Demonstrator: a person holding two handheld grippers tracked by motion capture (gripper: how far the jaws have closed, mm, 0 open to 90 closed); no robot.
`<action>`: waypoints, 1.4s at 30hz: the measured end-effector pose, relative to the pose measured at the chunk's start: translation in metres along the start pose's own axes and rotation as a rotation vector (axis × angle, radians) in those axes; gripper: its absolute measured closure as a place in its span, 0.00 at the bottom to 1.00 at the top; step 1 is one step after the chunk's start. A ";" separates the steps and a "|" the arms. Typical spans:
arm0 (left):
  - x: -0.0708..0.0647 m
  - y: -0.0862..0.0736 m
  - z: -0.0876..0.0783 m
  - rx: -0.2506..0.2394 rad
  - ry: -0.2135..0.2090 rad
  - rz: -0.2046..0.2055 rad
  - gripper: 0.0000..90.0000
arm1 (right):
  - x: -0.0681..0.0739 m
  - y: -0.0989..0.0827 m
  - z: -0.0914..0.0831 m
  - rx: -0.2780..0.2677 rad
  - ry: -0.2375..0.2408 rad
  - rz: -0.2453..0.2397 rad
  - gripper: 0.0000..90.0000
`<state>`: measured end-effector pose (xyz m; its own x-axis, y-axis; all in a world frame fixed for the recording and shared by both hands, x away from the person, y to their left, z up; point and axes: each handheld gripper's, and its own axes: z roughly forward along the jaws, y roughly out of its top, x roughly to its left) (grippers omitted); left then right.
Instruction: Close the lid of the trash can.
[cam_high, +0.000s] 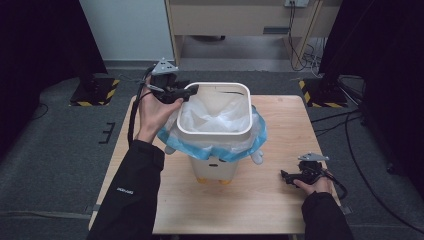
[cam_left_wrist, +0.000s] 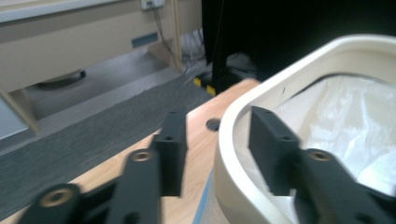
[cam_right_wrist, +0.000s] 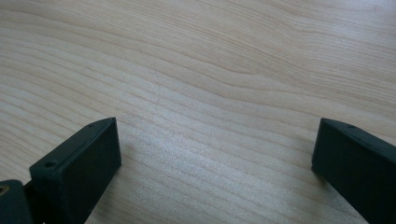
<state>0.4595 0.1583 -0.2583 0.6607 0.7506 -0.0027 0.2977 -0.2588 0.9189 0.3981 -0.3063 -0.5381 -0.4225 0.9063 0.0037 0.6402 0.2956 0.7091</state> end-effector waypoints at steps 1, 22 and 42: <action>0.002 -0.002 0.000 -0.022 -0.012 -0.011 0.57 | 0.000 0.000 0.000 0.000 0.000 0.000 0.02; 0.005 -0.024 0.003 -0.218 -0.101 -0.105 0.81 | 0.000 0.011 -0.011 -0.082 0.048 0.012 0.24; 0.014 -0.014 0.014 -0.145 -0.166 -0.097 0.83 | 0.063 0.107 -0.119 -0.711 0.297 -0.037 0.40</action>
<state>0.4741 0.1637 -0.2771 0.7415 0.6545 -0.1474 0.2712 -0.0914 0.9582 0.3635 -0.2539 -0.3778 -0.6543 0.7510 0.0886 0.0987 -0.0314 0.9946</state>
